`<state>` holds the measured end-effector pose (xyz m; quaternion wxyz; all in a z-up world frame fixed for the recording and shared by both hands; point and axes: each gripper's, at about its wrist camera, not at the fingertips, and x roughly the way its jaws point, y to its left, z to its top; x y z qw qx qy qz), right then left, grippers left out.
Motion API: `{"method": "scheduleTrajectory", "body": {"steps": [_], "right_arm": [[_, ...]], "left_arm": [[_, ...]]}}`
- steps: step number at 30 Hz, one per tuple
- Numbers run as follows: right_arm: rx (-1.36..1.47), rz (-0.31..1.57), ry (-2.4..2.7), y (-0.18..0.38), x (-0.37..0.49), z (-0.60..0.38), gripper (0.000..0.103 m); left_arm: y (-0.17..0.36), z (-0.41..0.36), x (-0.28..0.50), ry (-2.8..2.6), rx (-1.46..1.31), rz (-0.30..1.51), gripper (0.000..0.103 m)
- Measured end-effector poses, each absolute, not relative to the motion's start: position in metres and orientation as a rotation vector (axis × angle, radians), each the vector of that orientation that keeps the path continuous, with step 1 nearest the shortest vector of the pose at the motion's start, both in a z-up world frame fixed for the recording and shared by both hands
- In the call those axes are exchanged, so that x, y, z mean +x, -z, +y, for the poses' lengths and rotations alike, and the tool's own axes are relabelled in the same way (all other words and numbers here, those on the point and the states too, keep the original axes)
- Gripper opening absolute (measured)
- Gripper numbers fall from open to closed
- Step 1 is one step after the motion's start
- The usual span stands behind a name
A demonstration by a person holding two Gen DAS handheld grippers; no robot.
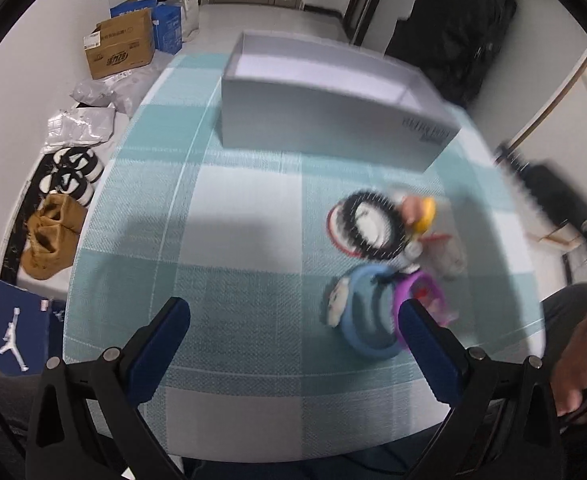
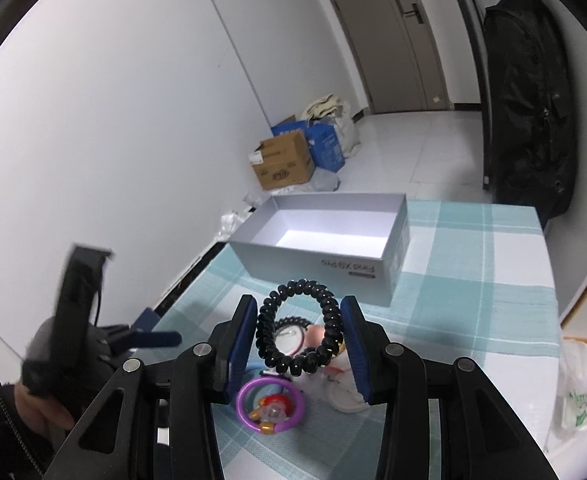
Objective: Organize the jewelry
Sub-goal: 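Grasp the blue bangle with the left gripper while the right lifts the black bracelet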
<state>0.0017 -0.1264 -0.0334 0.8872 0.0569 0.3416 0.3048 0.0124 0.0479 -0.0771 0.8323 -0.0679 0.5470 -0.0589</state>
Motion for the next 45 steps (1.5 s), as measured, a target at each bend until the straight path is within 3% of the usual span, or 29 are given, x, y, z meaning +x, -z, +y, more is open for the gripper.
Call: {"method": "scheduleTrajectory", "body": {"steps": [2,8,10,13,16,18,19,29,45], "right_arm": [[0.123,0.703,-0.638,0.031,0.0,-0.128,0.042],[0.12,0.688,-0.656,0.029,-0.003,-0.129,0.042],[0.118,0.683,-0.661,0.028,-0.004,-0.129,0.042],[0.119,0.679,-0.666,0.027,-0.004,-0.13,0.042],[0.124,0.678,-0.665,0.025,-0.003,-0.132,0.042],[0.129,0.678,-0.664,0.025,-0.003,-0.133,0.042],[0.13,0.677,-0.664,0.024,-0.003,-0.133,0.042],[0.137,0.684,-0.655,0.025,-0.002,-0.137,0.042],[0.172,0.689,-0.667,0.027,0.003,-0.134,0.042]], "left_arm": [[0.083,0.049,0.014,0.113,-0.134,1.187,0.088],[0.084,0.045,0.016,0.089,-0.072,1.193,0.087],[0.085,0.039,0.017,0.072,-0.022,1.19,0.079],[0.084,0.034,0.017,0.077,0.017,1.177,0.063],[0.082,0.031,0.016,0.104,0.032,1.163,0.038],[0.081,0.025,0.015,0.136,0.044,1.158,0.014],[0.08,0.019,0.013,0.15,0.052,1.16,0.01],[0.074,0.031,0.012,0.175,0.001,1.169,0.01],[0.04,0.048,0.017,0.125,-0.108,1.036,0.009]]}}
